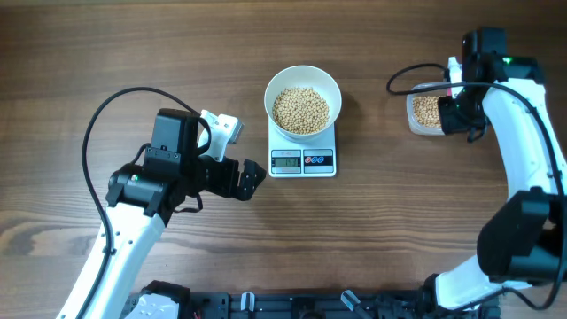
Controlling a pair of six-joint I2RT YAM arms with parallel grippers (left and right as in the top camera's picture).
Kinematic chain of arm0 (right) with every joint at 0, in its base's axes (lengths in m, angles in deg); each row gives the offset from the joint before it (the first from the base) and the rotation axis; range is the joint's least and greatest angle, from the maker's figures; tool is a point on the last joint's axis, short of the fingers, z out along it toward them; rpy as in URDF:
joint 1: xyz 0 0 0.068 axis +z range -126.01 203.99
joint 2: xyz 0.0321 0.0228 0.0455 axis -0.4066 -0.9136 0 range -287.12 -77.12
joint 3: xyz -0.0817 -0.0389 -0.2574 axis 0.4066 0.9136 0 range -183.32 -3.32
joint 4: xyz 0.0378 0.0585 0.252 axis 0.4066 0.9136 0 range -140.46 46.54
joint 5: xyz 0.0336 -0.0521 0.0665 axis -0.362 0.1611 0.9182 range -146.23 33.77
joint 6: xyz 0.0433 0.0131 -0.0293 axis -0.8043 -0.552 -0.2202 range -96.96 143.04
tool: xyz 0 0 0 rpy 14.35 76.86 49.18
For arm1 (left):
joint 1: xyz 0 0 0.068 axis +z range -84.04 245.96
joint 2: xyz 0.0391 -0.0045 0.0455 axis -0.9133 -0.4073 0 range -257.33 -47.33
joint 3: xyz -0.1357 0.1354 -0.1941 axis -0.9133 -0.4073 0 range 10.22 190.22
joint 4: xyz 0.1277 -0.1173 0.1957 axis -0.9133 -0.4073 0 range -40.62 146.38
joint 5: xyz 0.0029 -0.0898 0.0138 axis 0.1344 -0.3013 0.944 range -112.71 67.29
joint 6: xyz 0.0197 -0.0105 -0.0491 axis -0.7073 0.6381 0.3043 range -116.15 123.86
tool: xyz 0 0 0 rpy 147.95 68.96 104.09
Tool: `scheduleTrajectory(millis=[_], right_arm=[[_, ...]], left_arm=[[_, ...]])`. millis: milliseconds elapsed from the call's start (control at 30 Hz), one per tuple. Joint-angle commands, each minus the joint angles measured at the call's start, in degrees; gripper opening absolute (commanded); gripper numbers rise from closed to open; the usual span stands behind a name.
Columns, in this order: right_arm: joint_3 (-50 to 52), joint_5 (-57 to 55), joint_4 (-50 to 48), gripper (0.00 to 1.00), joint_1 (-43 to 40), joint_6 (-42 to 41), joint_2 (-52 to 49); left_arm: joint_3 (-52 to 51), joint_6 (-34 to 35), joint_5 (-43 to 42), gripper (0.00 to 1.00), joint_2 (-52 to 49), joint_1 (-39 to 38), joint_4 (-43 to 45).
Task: Scoop item into bowl and weigh 150g on scale
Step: 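Push the pink scoop into the soybeans in the tub, then drag the pink scoop through the soybeans and lift it filled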
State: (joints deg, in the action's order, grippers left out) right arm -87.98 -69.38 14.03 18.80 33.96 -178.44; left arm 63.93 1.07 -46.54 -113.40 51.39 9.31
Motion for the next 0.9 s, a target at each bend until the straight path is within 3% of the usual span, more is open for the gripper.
scheduleTrajectory(millis=[0, 333, 867], right_arm=[[0.4, -1.4, -1.4, 0.04, -0.2, 1.1, -2.1], [0.4, 1.8, -1.7, 0.04, -0.1, 1.1, -5.4], [0.4, 18.3, 1.8, 0.04, -0.1, 1.8, -5.4]], left_arm=[[0.0, -1.3, 0.1, 1.00, -0.3, 0.3, 0.1], [0.0, -1.3, 0.1, 1.00, -0.3, 0.3, 0.1], [0.0, -1.3, 0.1, 1.00, -0.3, 0.3, 0.1]])
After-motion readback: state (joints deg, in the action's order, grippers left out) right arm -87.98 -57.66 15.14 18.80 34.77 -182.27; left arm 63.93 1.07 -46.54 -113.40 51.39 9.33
